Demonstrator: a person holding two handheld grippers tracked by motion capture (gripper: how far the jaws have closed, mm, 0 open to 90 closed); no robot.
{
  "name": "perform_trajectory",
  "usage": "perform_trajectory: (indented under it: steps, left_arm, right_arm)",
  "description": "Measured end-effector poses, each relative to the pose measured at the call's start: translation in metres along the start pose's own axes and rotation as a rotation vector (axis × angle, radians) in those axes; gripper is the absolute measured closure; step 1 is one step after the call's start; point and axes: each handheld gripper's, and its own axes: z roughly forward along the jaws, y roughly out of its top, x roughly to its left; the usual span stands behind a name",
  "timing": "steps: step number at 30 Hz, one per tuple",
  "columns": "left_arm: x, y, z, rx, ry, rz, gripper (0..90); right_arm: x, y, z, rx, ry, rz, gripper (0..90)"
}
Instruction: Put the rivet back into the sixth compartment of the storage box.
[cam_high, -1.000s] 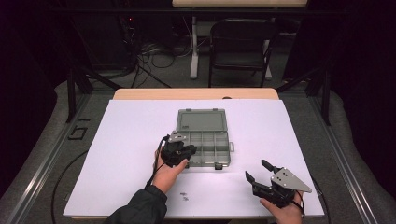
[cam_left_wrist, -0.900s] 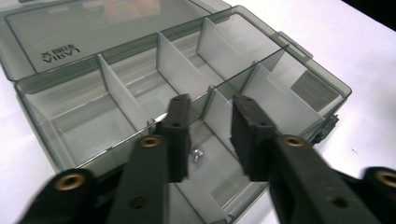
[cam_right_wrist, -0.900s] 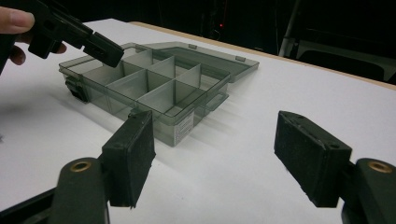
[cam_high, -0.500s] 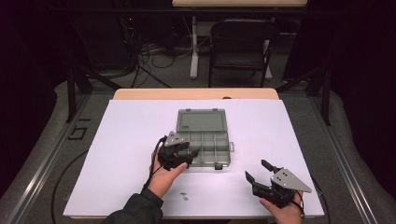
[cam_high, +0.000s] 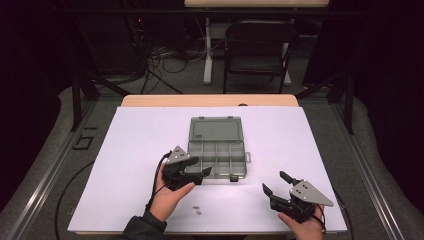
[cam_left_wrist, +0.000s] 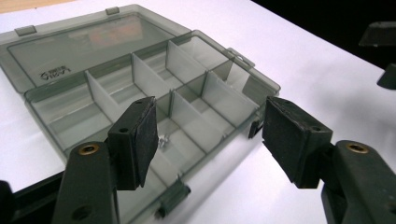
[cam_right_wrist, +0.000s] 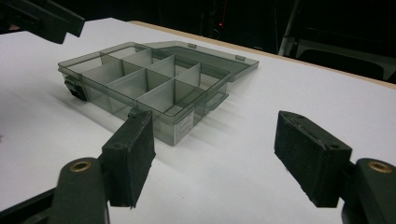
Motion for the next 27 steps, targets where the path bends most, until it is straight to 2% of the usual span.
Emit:
perform_trajectory:
  steps: [10, 15, 20, 27]
  left_arm:
    - [0.003, -0.016, -0.029, -0.01, -0.012, 0.01, 36.7]
    - [0.004, -0.025, -0.04, -0.017, -0.002, 0.01, 37.5]
    - [0.005, -0.033, -0.046, -0.01, 0.004, 0.004, 37.9]
    - [0.0, -0.042, -0.048, 0.02, -0.005, 0.023, 38.7]
  right_arm:
    - [0.0, 0.0, 0.0, 0.001, -0.001, 0.001, 28.6]
    - [0.0, 0.0, 0.0, 0.003, -0.003, 0.0, 28.6]
    - [0.0, 0.0, 0.0, 0.003, -0.005, 0.0, 28.6]
    - [0.0, 0.0, 0.0, 0.006, -0.005, 0.001, 28.6]
